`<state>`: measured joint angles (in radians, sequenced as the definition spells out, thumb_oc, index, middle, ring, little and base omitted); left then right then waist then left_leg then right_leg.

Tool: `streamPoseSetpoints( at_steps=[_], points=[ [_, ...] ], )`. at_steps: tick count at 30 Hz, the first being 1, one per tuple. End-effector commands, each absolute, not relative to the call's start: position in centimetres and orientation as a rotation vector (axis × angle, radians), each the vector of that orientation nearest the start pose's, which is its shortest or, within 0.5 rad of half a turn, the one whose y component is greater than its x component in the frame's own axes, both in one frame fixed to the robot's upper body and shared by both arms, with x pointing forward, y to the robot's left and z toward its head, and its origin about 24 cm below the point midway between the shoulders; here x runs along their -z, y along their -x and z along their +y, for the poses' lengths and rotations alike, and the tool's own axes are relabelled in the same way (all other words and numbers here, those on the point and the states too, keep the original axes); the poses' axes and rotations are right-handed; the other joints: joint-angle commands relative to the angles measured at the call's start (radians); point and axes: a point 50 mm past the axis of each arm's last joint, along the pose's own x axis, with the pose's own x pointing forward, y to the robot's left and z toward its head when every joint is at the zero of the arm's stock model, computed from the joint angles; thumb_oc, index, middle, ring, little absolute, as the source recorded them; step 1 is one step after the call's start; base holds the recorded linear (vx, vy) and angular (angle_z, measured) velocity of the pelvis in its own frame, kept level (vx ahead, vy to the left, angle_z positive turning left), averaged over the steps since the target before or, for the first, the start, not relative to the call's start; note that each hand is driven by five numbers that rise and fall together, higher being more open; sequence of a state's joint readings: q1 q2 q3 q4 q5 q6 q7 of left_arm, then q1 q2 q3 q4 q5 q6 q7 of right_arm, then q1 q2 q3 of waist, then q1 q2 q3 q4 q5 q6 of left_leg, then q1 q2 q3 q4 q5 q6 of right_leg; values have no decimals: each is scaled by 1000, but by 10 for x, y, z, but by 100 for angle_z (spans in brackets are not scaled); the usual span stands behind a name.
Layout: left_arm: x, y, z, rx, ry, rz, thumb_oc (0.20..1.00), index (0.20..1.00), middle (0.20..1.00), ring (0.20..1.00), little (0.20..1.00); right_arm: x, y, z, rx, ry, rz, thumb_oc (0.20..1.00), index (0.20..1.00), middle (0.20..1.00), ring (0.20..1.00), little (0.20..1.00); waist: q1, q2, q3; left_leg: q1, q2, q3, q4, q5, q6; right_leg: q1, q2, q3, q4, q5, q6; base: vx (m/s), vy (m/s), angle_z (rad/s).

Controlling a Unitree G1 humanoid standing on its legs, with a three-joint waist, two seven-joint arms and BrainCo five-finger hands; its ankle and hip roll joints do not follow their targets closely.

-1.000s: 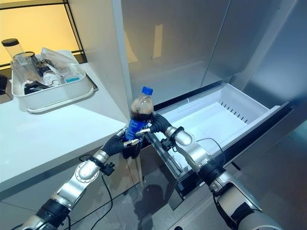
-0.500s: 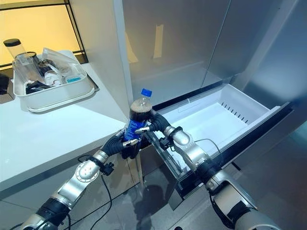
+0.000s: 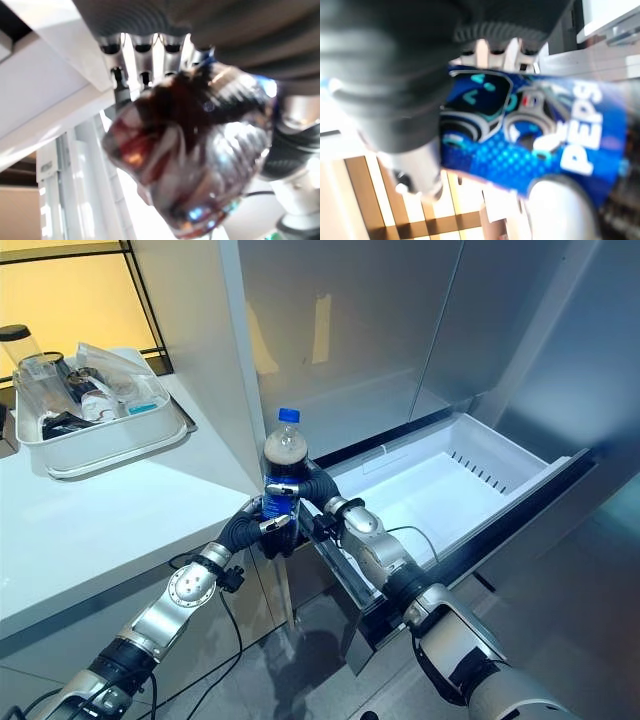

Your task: Take the drinks into the refrigerator

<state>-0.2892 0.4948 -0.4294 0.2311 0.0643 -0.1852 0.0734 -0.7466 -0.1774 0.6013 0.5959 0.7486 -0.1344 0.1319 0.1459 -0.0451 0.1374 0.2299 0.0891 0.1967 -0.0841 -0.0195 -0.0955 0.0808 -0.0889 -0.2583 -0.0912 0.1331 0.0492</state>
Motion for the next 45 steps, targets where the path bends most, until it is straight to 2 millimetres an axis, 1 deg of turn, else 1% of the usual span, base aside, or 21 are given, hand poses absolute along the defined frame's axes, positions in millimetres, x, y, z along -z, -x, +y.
streamPoseSetpoints(
  at_steps=[1,8,9,10,11,13,15,16,17,18,19,20,21,22,24,25,28,29,34,41,45],
  points=[
    [-139,-290,66,619,-590,-649,200,200,200,200,200,-196,-340,36,-859,-186,-323,200,200,200,200,200,37,-7,-17,-36,-68,-18,-3,-45,51,82,-3,-48,63,-100,59,0,0,0],
    [-140,-287,75,597,-549,-637,200,200,200,200,200,-193,-348,8,-776,-143,-344,200,200,200,200,200,40,-12,-15,-40,-70,-23,-3,-44,53,82,-7,-53,61,-95,61,0,0,0],
    [-138,-287,76,593,-542,-624,300,300,300,300,300,-192,-350,2,-753,-144,-342,200,200,200,200,200,39,-12,-14,-41,-70,-24,-3,-44,53,80,-8,-54,61,-95,61,0,0,0],
    [-136,-287,76,590,-539,-612,611,611,611,611,611,-191,-352,-4,-734,-146,-341,200,200,200,200,200,38,-13,-13,-43,-70,-24,-3,-43,54,79,-8,-54,61,-94,62,0,0,0],
    [-132,-288,77,586,-523,-587,1000,1000,1000,1000,1000,-189,-354,-12,-707,-142,-339,200,200,200,200,200,38,-14,-11,-43,-72,-24,-3,-43,55,78,-10,-54,60,-92,62,0,0,0],
    [-108,-289,93,496,-364,-438,1000,1000,1000,1000,1000,-183,-353,-37,-641,-114,-361,200,200,200,200,200,38,-20,-3,-49,-74,-24,-3,-39,57,73,-11,-55,59,-90,63,-9,-1,2],
    [-97,-285,101,464,-287,-378,1000,1000,1000,1000,1000,-177,-348,-54,-608,-103,-378,200,200,200,200,200,38,-20,1,-53,-74,-25,-3,-39,59,72,-12,-57,59,-90,64,-9,3,4],
    [-96,-285,101,465,-285,-375,1000,1000,1000,1000,1000,-176,-347,-55,-607,-102,-376,200,200,200,200,200,38,-20,-1,-53,-74,-25,-3,-39,59,72,-12,-57,59,-90,64,-9,-10,7],
    [-75,-280,115,398,-132,-257,1000,1000,1000,1000,1000,-174,-342,-74,-560,-79,-407,200,200,200,200,200,40,-22,5,-57,-76,-28,-3,-38,62,71,-13,-59,58,-89,64,-7,-11,8],
    [-75,-279,115,399,-130,-254,1000,1000,1000,1000,1000,-173,-341,-75,-559,-79,-404,200,200,200,200,200,40,-21,3,-57,-76,-28,-3,-38,62,72,-13,-60,58,-89,64,-5,-10,15],
    [-68,-276,122,369,-88,-215,1000,1000,1000,1000,1000,-174,-338,-86,-523,-66,-425,200,200,200,200,200,41,-21,4,-58,-77,-29,-3,-38,63,71,-14,-62,58,-89,64,-7,-1,21],
    [-54,-264,141,319,-11,-145,1000,1000,1000,1000,1000,-173,-330,-111,-455,-48,-457,200,200,200,200,200,43,-21,10,-62,-78,-33,-3,-38,65,69,-16,-65,57,-89,64,-7,-1,19],
    [-54,-264,141,319,-11,-145,1000,1000,1000,1000,1000,-173,-330,-111,-454,-49,-457,200,200,200,200,200,43,-22,9,-62,-78,-33,-3,-38,65,69,-16,-65,57,-89,64,-8,3,11],
    [-47,-255,157,274,34,-105,1000,1000,1000,1000,1000,-173,-324,-135,-375,-43,-482,200,200,200,200,200,45,-22,15,-66,-81,-35,-3,-38,67,66,-17,-68,58,-90,65,3,5,3],
    [-43,-250,161,263,46,-88,1000,1000,1000,1000,1000,-174,-321,-144,-341,-39,-492,200,200,200,200,200,47,-23,14,-67,-81,-37,-3,-38,68,64,-17,-70,58,-90,65,0,5,9],
    [-38,-243,169,230,71,-61,1000,1000,1000,1000,1000,-176,-316,-163,-271,-29,-518,200,200,200,200,200,49,-26,16,-70,-83,-40,-3,-38,70,64,-19,-70,57,-91,66,4,11,10],
    [-34,-232,179,212,57,-43,1000,1000,1000,1000,1000,-180,-309,-190,-166,-9,-557,200,200,200,200,200,54,-28,18,-74,-85,-43,-3,-40,71,64,-20,-71,56,-93,66,4,9,4],
    [-34,-232,179,212,57,-43,1000,1000,1000,1000,1000,-180,-309,-190,-166,-9,-557,200,200,200,200,200,54,-28,18,-74,-85,-43,-3,-40,71,64,-20,-71,56,-93,66,0,0,0],
    [-37,-229,182,222,38,-59,1000,1000,1000,1000,1000,-193,-304,-219,-29,-13,-624,200,200,200,200,200,58,-31,17,-76,-87,-45,-3,-42,71,65,-21,-74,53,-95,68,0,0,0],
    [-39,-231,179,241,20,-66,1000,1000,1000,1000,1000,-214,-305,-235,51,-26,-702,200,200,200,200,200,62,-30,18,-73,-86,-44,-3,-45,71,66,-19,-73,53,-96,68,0,0,0],
    [-47,-231,173,341,-6,-85,1000,1000,1000,1000,1000,-216,-324,-241,79,109,-622,200,200,200,200,200,68,-32,19,-71,-85,-41,-3,-45,70,64,-16,-69,55,-95,69,0,0,0]
  ],
)
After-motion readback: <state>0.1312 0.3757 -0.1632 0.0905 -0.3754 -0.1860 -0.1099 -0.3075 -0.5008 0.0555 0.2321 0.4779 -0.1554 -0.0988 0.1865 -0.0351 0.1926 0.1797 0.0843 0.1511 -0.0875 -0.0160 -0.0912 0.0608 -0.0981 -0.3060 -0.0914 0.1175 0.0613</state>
